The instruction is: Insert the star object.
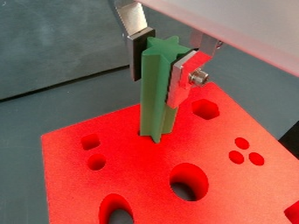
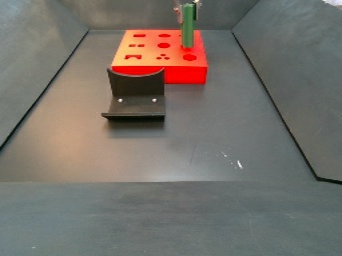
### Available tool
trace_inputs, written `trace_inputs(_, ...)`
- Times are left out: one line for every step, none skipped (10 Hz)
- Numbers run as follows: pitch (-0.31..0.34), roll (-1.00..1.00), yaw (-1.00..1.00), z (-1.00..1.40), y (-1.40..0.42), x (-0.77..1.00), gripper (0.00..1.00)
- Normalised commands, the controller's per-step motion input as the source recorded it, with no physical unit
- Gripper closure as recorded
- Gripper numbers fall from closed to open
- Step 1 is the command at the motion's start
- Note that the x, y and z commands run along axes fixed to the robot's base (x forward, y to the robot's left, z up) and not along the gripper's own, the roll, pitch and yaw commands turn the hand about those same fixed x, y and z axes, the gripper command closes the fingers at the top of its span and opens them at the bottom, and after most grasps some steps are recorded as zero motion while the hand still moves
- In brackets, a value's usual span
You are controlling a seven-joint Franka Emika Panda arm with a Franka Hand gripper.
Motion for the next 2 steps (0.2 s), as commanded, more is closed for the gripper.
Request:
trace_inputs(0.000,0.01,0.00,0.00,0.00,0.00,1.00)
trace_inputs(0.000,0.00,0.00,0.00,0.00,0.00,1.00)
